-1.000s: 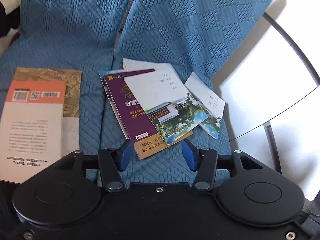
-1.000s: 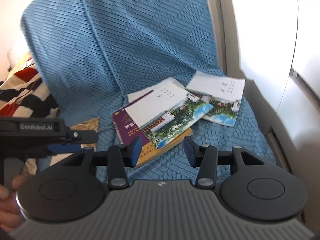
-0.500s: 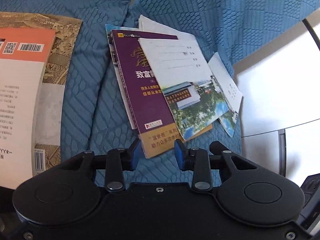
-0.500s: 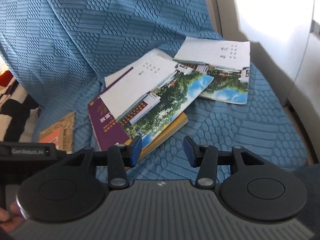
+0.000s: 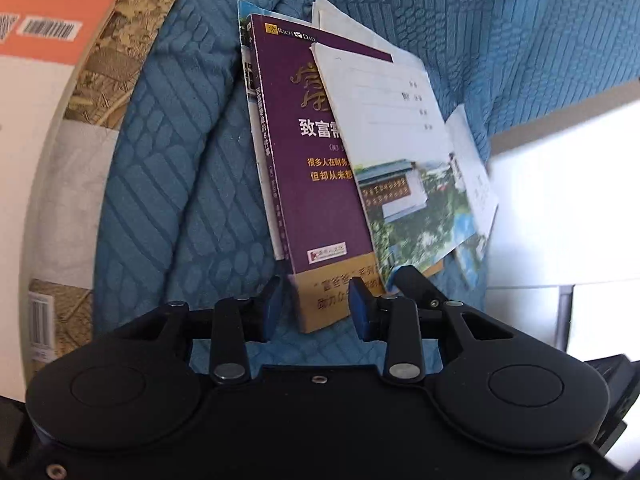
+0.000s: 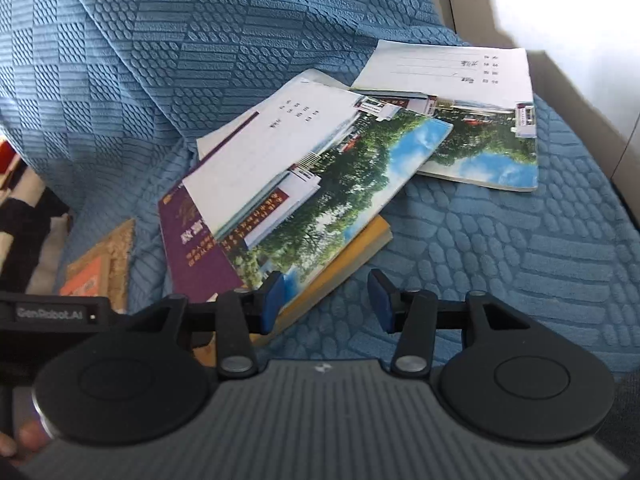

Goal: Organize objects
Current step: 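Push the left tool against the purple book's edge to tilt it up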

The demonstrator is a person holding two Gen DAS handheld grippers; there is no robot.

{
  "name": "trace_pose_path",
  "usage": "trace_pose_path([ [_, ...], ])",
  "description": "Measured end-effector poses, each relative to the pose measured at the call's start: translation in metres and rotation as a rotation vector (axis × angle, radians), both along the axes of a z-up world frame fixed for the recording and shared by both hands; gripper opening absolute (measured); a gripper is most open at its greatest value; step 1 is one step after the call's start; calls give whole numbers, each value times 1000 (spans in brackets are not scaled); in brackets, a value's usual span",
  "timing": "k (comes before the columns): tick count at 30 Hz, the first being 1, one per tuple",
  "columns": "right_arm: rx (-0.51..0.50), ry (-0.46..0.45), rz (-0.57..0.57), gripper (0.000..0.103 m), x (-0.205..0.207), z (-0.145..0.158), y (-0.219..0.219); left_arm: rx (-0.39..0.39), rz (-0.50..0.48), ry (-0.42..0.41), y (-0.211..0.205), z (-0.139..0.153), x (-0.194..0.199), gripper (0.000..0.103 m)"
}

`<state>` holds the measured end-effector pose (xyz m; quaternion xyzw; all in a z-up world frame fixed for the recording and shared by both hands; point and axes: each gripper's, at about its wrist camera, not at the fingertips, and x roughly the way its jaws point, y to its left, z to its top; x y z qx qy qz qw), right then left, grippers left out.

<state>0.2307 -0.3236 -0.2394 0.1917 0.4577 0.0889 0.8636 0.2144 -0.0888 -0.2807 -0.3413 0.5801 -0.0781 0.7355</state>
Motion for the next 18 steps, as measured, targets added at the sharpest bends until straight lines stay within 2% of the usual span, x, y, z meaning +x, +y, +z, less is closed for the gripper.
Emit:
trace_pose_path([
  [5, 72, 0, 5, 51, 2, -3, -1, -87, 57, 16, 7, -6, 1, 40],
  [10, 127, -4, -20, 51, 3, -8, -6, -181, 120, 36, 16, -14, -2, 39],
  [13, 216, 17, -43, 51, 3, -13, -14, -218, 147, 37, 19, -12, -4, 40],
  [18, 423, 78, -74, 52, 5, -24, -27, -231, 162, 7, 21, -1, -5, 40],
])
